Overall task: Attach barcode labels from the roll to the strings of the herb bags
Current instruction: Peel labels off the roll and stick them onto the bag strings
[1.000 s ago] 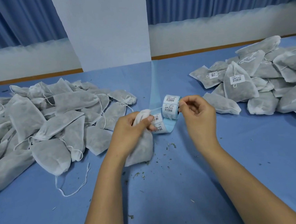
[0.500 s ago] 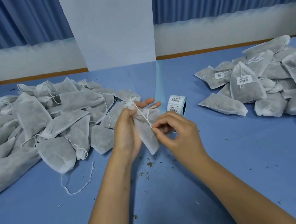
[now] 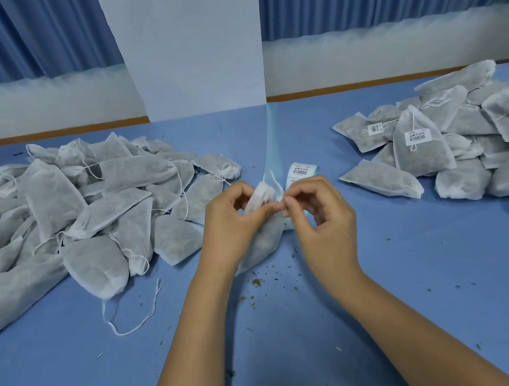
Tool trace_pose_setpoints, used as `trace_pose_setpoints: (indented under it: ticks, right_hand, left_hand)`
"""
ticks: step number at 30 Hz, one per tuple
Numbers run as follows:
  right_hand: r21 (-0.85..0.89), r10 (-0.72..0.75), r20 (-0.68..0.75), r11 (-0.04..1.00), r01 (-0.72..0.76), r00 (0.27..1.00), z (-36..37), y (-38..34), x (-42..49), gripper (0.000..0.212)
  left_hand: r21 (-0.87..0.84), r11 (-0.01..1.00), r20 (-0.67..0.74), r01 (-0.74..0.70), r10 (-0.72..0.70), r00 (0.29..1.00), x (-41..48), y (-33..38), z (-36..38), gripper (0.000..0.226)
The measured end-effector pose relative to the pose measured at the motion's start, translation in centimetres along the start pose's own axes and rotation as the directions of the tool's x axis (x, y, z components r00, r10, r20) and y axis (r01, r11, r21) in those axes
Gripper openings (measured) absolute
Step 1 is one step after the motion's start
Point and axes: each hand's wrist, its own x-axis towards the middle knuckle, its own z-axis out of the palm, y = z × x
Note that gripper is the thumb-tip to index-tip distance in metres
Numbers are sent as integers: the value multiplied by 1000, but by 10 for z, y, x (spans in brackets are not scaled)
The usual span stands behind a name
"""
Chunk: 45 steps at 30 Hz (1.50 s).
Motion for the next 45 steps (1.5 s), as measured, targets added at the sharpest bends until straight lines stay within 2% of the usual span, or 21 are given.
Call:
trace_pose_setpoints:
  ticks: [3, 5, 8, 10, 15, 18, 21, 25, 28, 31, 33, 36, 38, 41, 45]
  right_hand:
    - [163, 94, -77, 983, -80, 993, -3, -2, 3, 19]
    - [261, 116, -97, 961, -87, 988, -4, -5, 6, 18]
    - [331, 75, -113, 943, -33, 991, -5, -9, 9, 26]
    - [339, 26, -72, 941, 0, 997, -5, -9, 8, 29]
    - [134, -226, 134, 969, 208, 965, -4, -8, 2, 30]
    - [-17, -276, 214, 958, 286, 937, -2, -9, -1, 19]
    - [-123, -288, 213, 940, 318, 934, 0, -7, -2, 20]
    - [-280, -256, 147, 916, 289, 955, -1, -3, 2, 18]
    - [-308, -183, 67, 931, 195, 981, -2, -1, 4, 18]
    - [-295, -114, 41, 948, 121, 993, -2, 0, 4, 16]
    - [-270, -80, 33, 959, 86, 996, -2, 0, 4, 17]
    - [-240, -58, 44, 969, 67, 997, -2, 0, 5, 13]
    - [-210, -47, 70, 976, 61, 996, -1, 0, 5, 8]
    - [-172, -23, 107, 984, 42, 994, 0, -1, 4, 11]
    - [-123, 28, 129, 992, -12, 991, 0, -1, 4, 32]
  left_hand:
    - [-73, 997, 81, 14, -8, 997, -1, 3, -2, 34]
    - [-88, 996, 82, 6, 1, 997, 0, 3, -3, 34]
    - [-127, 992, 78, 25, -15, 997, -1, 5, 0, 29]
    - [-154, 987, 73, 40, -29, 997, -2, 8, 2, 25]
    - [-202, 978, -16, 55, -60, 998, 0, 9, 2, 27]
    - [-237, 970, -92, 55, -79, 993, 1, 7, -1, 32]
    - [-281, 957, -75, 71, -96, 993, 1, 4, -5, 22]
    - [-456, 871, 60, 184, -177, 982, 2, 5, -8, 5]
    - [-573, 788, 152, 226, -169, 974, 2, 9, -10, 19]
    - [-623, 742, 212, 246, -142, 967, 1, 12, -11, 20]
    - [-611, 756, 242, 233, -101, 965, 1, 13, -10, 23]
    - [-491, 853, 248, 180, -61, 967, -1, 12, -7, 44]
    - [-412, 900, 211, 142, -57, 976, -2, 13, -5, 50]
    - [-299, 951, 103, 80, -52, 993, -3, 13, -3, 31]
    - [-248, 968, -24, 30, -37, 999, -3, 15, -2, 14]
